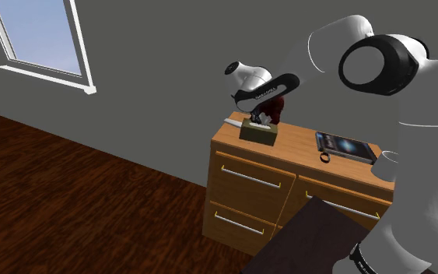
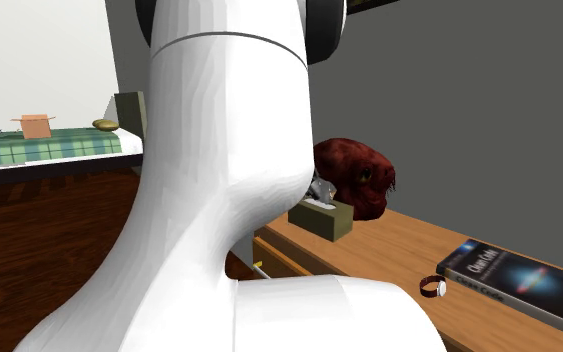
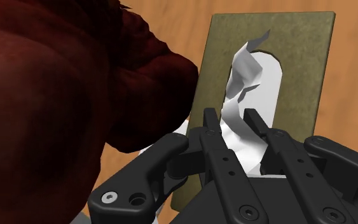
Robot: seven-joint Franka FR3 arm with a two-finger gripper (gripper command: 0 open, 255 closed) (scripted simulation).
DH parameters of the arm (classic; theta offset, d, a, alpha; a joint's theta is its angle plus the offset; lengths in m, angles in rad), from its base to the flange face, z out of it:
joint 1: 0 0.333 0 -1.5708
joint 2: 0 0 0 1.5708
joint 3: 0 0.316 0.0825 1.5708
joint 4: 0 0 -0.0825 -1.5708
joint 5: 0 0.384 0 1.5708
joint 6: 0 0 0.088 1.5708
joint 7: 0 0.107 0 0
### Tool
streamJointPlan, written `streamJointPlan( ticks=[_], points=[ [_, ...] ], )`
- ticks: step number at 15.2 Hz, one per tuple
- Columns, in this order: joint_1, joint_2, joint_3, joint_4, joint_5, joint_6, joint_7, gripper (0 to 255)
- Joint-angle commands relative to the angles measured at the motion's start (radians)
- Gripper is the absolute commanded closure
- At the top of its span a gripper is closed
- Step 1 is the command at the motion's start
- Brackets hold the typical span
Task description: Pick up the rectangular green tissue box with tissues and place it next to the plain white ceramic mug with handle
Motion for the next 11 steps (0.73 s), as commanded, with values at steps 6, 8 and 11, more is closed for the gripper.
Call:
streamJointPlan(
  ticks=[6,8,11],
  points=[
    [0.002,-0.038,0.004,0.033,0.017,-0.057,-0.048,255],
    [0.003,-0.048,0.004,0.044,0.021,-0.073,-0.061,255],
    [0.004,-0.062,0.006,0.062,0.027,-0.099,-0.082,255]
  ],
)
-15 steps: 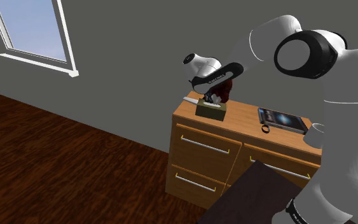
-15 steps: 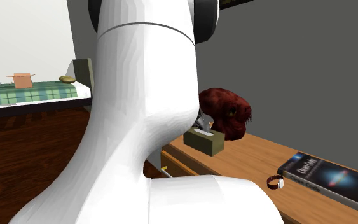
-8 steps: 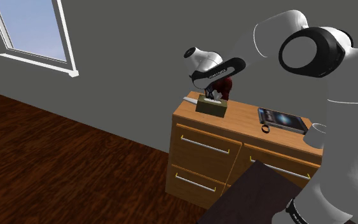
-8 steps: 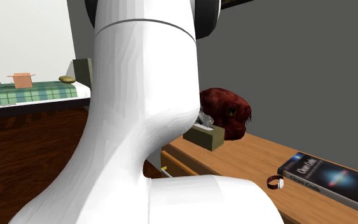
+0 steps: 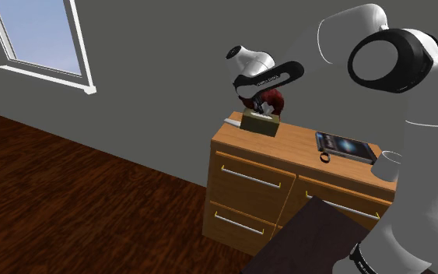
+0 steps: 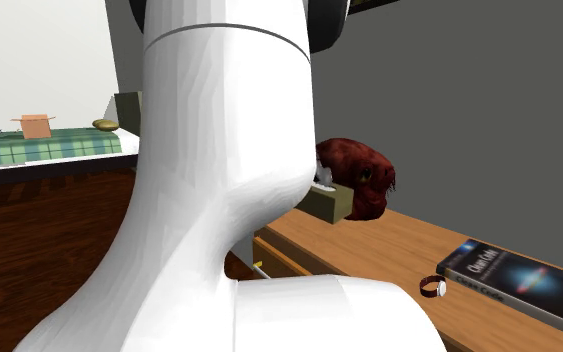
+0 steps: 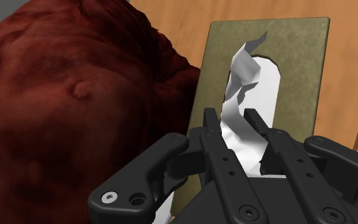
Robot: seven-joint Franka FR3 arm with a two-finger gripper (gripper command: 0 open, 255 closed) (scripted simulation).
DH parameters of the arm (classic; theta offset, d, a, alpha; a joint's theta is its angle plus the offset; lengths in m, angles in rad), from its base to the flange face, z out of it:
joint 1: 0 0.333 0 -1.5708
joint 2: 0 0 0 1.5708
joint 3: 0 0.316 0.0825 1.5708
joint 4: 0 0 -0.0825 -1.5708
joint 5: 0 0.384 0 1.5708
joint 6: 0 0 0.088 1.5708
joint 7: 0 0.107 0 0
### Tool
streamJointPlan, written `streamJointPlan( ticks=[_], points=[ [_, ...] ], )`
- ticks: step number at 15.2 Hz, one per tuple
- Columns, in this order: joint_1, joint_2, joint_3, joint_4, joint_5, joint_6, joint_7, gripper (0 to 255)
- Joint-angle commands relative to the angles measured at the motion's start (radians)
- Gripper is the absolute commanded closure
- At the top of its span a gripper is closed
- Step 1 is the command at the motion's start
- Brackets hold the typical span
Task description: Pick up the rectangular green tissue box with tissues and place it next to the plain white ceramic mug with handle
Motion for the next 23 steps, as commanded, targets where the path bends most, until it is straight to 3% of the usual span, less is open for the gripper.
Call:
streamJointPlan(
  ticks=[1,23],
  points=[
    [0.001,-0.013,0.001,0.008,0.004,-0.018,-0.014,255],
    [0.012,-0.062,0.006,0.214,0.039,-0.222,-0.17,255]
  ],
)
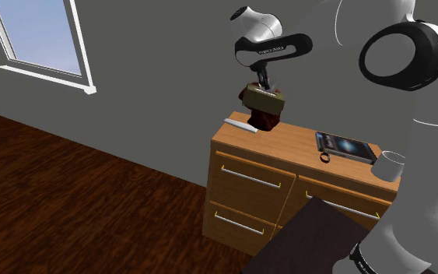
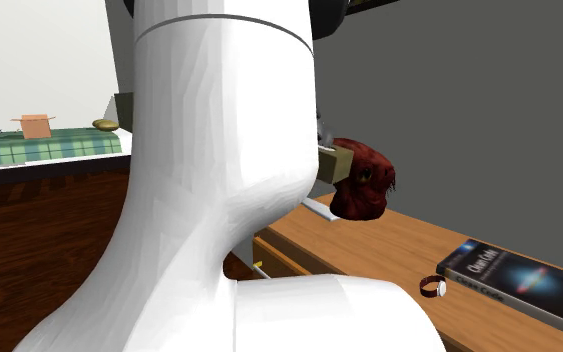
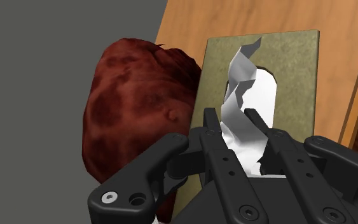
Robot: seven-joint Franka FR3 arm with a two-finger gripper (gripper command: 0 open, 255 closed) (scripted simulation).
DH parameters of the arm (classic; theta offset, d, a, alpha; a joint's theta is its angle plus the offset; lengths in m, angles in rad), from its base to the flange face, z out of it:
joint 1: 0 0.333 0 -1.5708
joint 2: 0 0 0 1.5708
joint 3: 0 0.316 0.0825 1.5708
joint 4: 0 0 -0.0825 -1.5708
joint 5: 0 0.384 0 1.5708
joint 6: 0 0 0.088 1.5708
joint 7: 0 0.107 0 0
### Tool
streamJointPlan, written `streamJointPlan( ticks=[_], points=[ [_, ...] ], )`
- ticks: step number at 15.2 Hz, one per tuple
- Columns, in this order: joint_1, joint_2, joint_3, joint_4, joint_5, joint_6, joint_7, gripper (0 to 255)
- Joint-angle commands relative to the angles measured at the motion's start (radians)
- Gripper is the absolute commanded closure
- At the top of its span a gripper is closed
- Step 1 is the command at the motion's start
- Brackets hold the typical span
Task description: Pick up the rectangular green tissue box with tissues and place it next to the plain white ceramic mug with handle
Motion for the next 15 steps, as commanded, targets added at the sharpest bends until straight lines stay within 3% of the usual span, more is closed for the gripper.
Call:
streamJointPlan(
  ticks=[1,6,15],
  points=[
    [0.0,-0.003,0.0,0.02,0.002,-0.017,-0.015,255],
    [0.003,0.001,0.0,0.077,0.006,-0.061,-0.047,255],
    [-0.045,-0.354,-0.038,-0.386,-0.049,0.078,-0.037,255]
  ],
)
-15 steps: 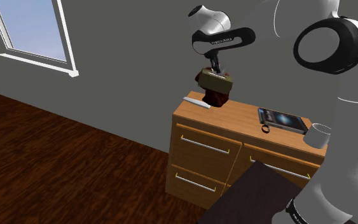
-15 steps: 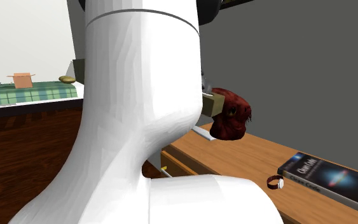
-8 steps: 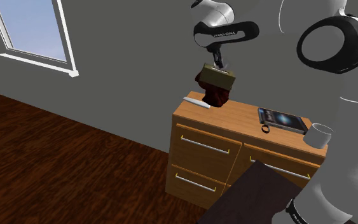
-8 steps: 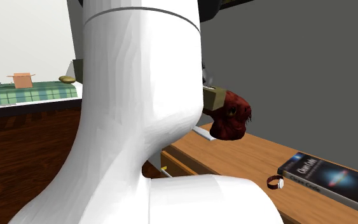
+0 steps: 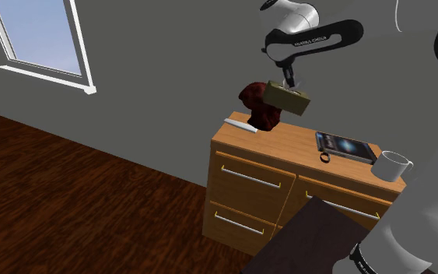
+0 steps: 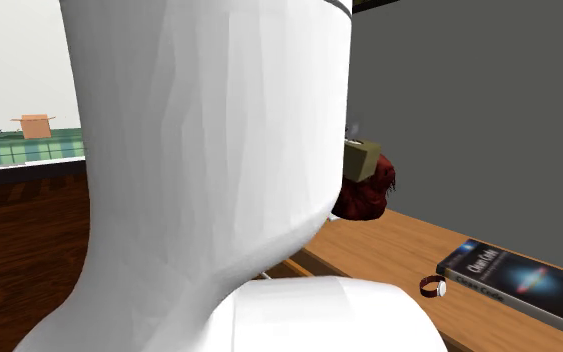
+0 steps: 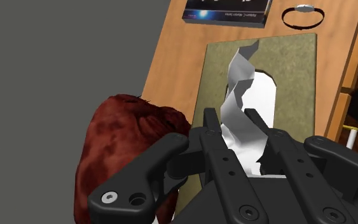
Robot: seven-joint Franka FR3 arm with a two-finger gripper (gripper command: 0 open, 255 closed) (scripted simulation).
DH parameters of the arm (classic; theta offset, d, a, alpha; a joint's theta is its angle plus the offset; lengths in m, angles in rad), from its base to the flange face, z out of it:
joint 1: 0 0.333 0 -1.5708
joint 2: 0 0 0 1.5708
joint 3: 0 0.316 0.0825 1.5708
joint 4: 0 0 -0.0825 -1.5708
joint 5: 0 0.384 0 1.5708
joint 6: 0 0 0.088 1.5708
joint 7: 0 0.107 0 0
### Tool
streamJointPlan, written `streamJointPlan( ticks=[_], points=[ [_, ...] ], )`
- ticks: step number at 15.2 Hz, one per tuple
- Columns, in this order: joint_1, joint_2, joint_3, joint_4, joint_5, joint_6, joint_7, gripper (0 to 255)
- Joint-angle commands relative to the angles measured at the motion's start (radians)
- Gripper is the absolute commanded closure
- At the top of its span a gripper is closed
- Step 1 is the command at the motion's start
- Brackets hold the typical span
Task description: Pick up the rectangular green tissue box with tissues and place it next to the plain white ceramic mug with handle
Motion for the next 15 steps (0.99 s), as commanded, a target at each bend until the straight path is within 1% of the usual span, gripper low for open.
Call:
streamJointPlan(
  ticks=[1,8,15],
  points=[
    [-0.015,-0.078,-0.015,-0.097,-0.016,0.032,-0.007,255],
    [-0.059,-0.315,-0.063,-0.346,-0.073,0.091,-0.048,255],
    [-0.117,-0.54,-0.126,-0.54,-0.142,0.125,-0.125,255]
  ],
)
